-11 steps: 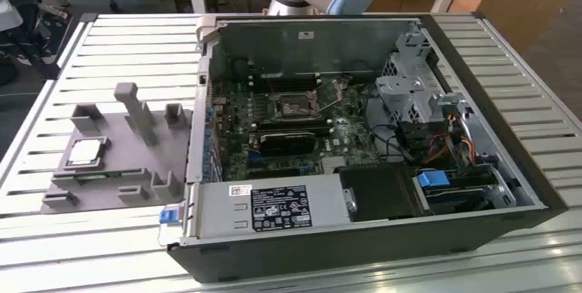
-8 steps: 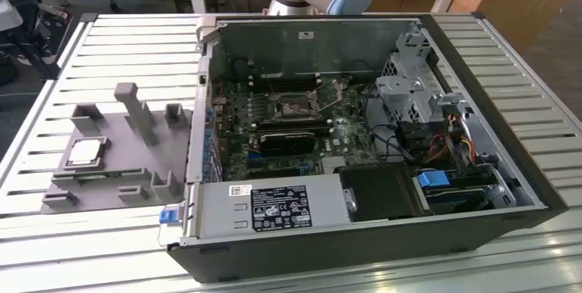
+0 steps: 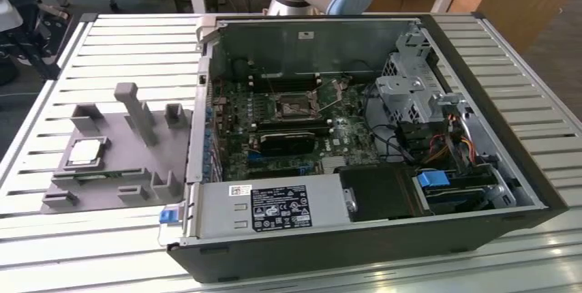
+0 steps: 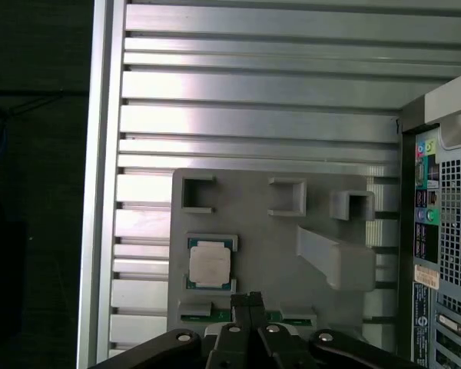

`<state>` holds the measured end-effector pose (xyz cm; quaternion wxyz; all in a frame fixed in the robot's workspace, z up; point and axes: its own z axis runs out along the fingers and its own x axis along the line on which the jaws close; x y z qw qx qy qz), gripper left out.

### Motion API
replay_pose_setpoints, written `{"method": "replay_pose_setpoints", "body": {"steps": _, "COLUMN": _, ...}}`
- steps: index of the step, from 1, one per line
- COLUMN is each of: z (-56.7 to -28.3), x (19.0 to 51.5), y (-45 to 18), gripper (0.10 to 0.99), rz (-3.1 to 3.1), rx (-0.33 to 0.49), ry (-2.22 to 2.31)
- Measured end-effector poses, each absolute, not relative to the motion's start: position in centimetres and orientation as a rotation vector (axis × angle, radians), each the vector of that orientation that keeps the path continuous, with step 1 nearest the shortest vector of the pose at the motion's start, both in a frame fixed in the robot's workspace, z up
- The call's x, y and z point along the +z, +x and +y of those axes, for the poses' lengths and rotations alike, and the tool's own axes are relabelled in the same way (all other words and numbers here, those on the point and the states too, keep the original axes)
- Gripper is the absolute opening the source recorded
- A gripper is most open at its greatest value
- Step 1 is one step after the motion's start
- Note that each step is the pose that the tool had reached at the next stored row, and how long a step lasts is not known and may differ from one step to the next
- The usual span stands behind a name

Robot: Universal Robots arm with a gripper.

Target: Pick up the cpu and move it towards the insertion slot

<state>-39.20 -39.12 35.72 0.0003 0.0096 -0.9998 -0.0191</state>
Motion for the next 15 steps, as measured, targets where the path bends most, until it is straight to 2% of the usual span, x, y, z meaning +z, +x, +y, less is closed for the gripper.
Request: {"method": "replay_pose_setpoints", "body": {"steps": 15, "z": -39.1, "x": 34.1, "y": -39.7, "gripper": 0.102, "rz": -3.142, "rx": -0.06, "ry": 0.03}}
